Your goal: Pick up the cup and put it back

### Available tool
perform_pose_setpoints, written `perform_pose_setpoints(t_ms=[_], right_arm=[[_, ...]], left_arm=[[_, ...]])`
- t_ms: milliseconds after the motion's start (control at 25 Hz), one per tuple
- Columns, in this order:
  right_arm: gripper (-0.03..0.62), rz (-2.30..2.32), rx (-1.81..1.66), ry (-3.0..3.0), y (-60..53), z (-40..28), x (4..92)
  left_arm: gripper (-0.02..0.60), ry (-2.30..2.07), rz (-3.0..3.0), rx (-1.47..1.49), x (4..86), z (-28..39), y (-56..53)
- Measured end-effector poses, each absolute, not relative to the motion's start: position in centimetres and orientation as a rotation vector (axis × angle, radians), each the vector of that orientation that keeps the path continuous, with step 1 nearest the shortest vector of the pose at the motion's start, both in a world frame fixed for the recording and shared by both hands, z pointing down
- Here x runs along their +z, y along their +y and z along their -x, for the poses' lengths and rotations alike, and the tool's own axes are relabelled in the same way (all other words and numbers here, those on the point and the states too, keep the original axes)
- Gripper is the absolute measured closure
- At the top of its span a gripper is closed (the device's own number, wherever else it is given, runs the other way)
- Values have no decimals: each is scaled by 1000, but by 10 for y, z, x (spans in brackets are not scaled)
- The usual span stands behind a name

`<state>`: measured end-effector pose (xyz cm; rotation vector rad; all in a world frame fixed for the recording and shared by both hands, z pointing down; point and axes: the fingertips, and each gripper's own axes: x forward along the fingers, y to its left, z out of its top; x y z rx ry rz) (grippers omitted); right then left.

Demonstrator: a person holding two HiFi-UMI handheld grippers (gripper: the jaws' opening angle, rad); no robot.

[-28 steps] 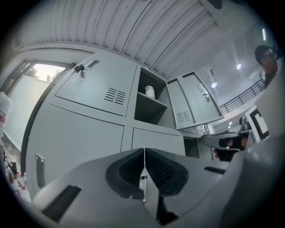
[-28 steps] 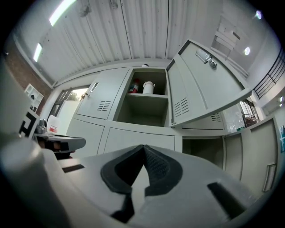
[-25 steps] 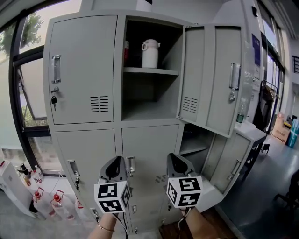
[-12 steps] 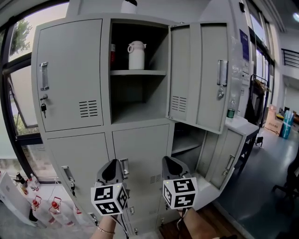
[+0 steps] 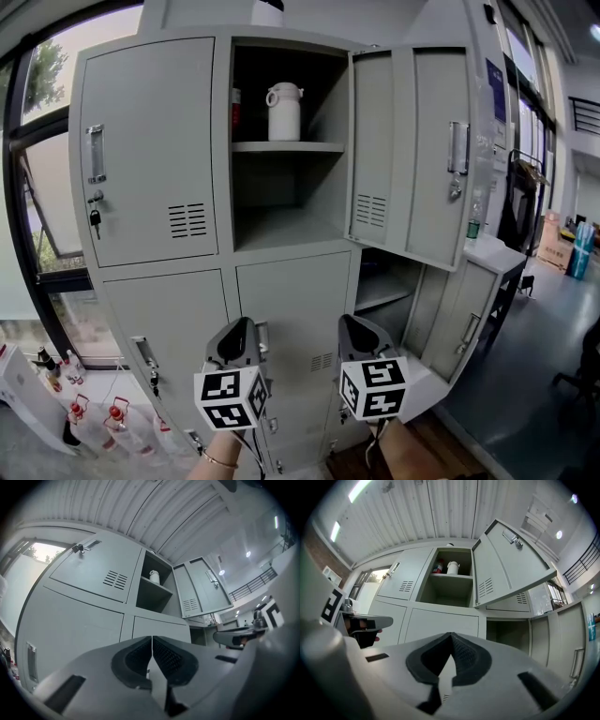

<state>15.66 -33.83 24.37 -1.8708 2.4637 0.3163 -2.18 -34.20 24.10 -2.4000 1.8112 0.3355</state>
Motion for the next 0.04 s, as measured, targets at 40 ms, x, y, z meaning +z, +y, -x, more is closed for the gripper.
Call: perform_pose_setpoints(t_ms=[40], right_arm=[[603,1873,316,2463,-339,-157,244]], left_arm=[[571,1807,2402,334,241,21,-343]])
